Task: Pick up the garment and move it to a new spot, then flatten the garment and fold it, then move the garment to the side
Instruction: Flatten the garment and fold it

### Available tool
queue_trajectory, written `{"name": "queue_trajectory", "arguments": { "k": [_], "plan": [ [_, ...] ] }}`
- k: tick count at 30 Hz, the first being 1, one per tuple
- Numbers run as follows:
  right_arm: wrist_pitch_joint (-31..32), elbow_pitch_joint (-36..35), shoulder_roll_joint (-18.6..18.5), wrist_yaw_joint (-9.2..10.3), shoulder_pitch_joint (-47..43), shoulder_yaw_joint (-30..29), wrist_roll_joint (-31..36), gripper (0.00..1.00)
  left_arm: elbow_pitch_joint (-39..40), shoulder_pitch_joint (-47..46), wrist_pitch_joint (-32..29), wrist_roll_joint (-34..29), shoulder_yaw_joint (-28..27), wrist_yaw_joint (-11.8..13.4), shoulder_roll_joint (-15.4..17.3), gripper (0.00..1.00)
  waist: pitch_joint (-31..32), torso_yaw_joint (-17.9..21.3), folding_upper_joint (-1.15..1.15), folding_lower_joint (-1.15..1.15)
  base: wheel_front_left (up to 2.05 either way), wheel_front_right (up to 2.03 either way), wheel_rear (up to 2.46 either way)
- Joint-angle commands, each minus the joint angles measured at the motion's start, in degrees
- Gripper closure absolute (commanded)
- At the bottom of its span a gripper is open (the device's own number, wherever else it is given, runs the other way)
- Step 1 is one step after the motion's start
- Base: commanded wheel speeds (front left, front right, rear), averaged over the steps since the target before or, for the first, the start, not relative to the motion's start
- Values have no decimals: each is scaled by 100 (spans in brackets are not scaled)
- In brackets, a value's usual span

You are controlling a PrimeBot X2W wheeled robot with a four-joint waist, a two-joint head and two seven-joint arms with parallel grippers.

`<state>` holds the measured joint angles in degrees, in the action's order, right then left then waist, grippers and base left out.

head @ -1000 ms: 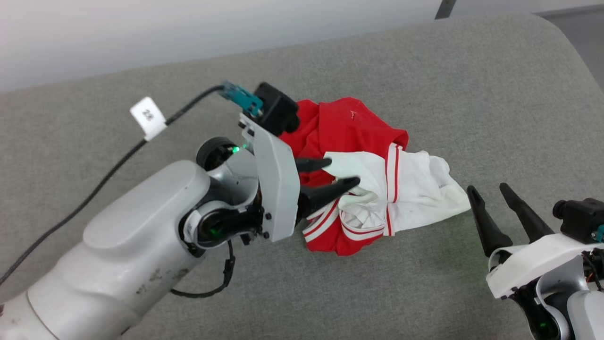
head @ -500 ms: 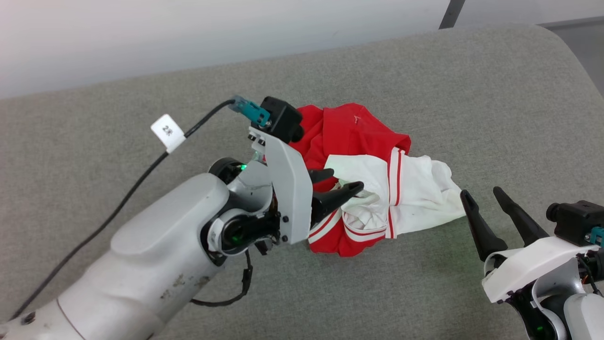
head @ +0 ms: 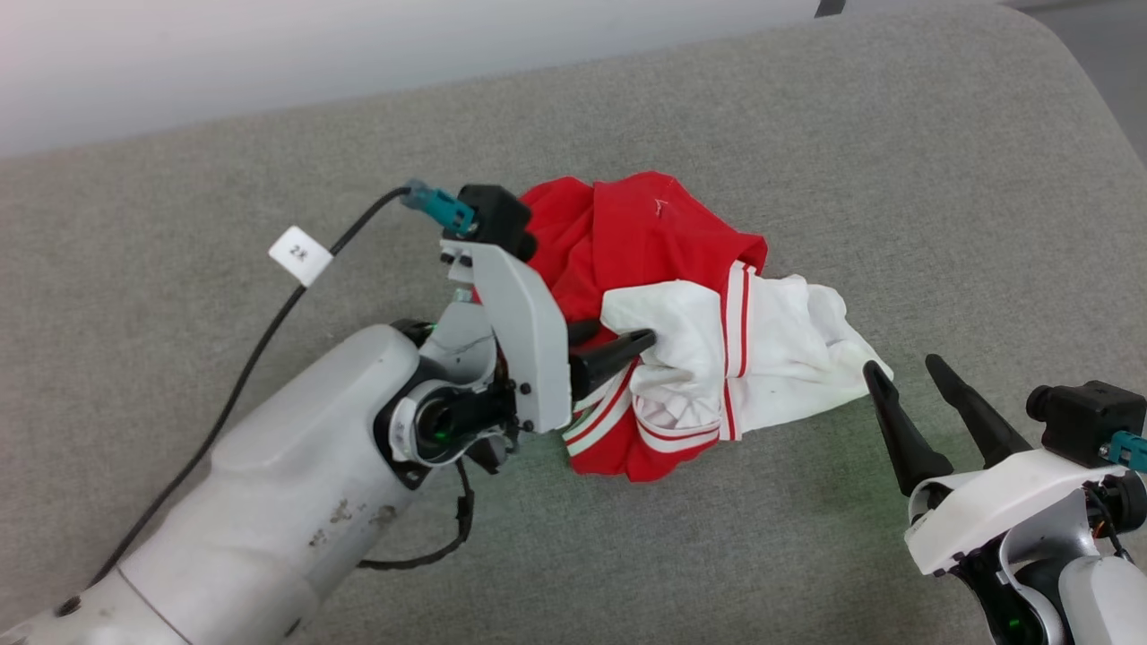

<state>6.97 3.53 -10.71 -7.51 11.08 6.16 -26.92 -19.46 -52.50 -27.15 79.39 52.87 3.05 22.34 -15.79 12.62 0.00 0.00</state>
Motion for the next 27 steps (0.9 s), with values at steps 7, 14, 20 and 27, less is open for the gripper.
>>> {"name": "queue_trajectory", "arguments": {
  "k": [7, 14, 20, 27],
  "plan": [
    [-92, 103, 21, 4, 136, 1, -8, 0, -485, 108, -16, 25, 72, -228, -87, 100, -123, 0, 0, 0, 0, 0, 0],
    [-106, 155, 12, 4, 160, -37, 29, 0, -192, -35, 91, 389, -373, -376, -10, 100, -126, -126, 0, 0, 0, 0, 0],
    [-101, 181, -15, 4, 85, -95, 30, 0, 670, 129, 188, 498, -703, -143, 499, 100, -40, -293, 0, 0, 0, 0, 0],
    [-64, 159, -47, 4, -20, -167, 42, 0, 1564, 750, 530, 641, -1204, 187, 1435, 100, 65, -494, 0, 0, 0, 0, 0]
  ]
}}
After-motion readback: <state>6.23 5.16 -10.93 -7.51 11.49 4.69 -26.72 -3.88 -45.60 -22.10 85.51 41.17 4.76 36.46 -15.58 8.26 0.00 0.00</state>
